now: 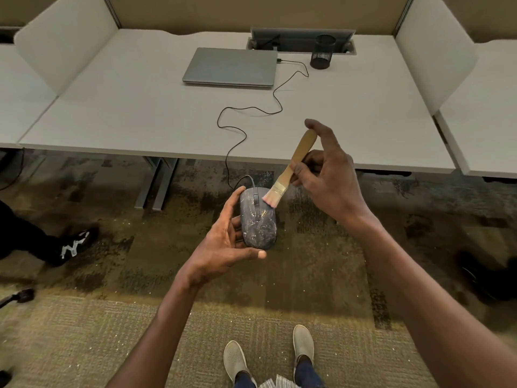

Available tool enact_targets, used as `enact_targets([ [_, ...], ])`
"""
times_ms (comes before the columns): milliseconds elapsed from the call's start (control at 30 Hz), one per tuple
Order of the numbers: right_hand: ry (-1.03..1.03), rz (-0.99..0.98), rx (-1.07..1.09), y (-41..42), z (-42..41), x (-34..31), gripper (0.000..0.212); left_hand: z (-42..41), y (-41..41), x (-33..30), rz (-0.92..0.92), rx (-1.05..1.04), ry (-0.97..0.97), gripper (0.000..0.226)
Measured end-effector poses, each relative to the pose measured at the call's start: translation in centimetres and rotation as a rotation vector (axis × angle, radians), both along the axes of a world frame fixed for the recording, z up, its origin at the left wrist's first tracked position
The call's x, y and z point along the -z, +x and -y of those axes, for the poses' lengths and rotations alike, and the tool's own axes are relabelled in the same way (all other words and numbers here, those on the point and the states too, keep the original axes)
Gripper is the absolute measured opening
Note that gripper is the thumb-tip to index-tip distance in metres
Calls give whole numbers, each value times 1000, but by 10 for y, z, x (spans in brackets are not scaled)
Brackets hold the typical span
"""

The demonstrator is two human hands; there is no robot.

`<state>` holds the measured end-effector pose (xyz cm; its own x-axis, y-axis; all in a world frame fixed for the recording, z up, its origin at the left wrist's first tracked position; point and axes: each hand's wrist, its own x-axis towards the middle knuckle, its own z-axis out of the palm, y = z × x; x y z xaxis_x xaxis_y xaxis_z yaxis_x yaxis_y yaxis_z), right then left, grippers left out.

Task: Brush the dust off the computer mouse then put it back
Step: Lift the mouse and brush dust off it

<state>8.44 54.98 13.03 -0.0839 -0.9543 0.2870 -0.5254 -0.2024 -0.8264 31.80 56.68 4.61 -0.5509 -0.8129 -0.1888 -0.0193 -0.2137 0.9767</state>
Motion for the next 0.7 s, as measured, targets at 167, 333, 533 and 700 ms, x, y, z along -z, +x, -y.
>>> enact_targets([
  [167, 30, 1, 89, -7, 0, 6, 65, 2, 3, 1, 2, 1, 4, 129],
  [333, 24, 160, 49, -7, 2, 6, 60, 5, 4, 0, 2, -2, 0, 129],
  [533, 91, 118, 64, -4, 1, 8, 58, 6, 5, 1, 9, -1, 2, 129],
  [700, 13, 124, 117, -2, -1, 4, 60, 7, 6, 0, 28, -16, 0, 131],
])
